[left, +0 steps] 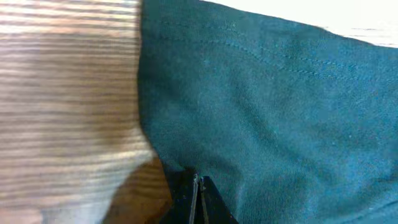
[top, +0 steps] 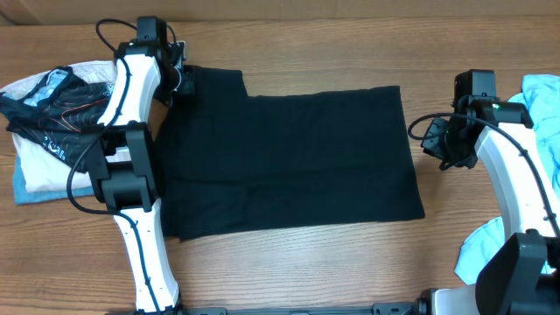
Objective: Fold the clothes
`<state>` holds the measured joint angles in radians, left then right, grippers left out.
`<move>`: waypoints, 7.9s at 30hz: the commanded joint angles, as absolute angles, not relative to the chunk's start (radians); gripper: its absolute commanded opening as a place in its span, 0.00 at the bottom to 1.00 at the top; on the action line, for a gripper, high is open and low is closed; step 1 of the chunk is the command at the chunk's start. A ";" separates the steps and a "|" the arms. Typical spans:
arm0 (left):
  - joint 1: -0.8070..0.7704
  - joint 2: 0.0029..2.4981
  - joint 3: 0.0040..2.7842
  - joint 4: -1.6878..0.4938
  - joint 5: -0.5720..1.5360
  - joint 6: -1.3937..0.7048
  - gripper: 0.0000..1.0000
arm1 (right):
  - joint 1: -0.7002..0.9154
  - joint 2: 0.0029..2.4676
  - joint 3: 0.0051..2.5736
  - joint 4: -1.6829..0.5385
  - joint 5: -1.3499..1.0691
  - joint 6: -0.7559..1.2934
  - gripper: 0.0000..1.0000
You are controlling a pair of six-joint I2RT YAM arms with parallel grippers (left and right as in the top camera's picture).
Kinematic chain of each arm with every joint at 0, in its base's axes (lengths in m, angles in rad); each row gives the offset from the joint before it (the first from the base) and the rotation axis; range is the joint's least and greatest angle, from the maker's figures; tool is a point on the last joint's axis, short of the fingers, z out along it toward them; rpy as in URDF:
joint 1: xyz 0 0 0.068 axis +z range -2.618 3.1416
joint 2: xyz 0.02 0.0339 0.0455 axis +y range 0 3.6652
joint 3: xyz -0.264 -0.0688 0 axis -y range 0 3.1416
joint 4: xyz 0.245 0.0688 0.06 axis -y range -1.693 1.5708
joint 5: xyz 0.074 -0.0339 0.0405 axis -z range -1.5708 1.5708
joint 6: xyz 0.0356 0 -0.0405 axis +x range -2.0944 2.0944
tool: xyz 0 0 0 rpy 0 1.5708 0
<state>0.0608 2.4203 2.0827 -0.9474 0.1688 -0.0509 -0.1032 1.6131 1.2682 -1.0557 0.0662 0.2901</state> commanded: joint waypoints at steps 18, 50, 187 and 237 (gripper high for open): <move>0.025 2.277 2.228 -1.140 0.158 -0.174 0.04 | -0.106 1.941 1.701 -0.943 -0.123 0.017 0.62; 0.018 2.277 2.228 -1.156 0.146 -0.207 0.04 | -0.076 2.316 1.720 -0.573 -0.256 0.015 0.22; -0.009 1.961 1.343 -1.387 -0.162 -0.345 0.43 | -0.082 1.994 1.381 -1.482 0.121 0.250 0.60; -0.009 1.961 1.344 -1.358 -0.163 -0.353 0.66 | -0.088 1.994 1.261 -1.145 -0.087 0.115 0.49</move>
<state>-0.0006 1.9720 1.3476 -1.3636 -0.1547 -0.3412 -0.0780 1.9995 1.2682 -1.1862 -0.0891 0.1173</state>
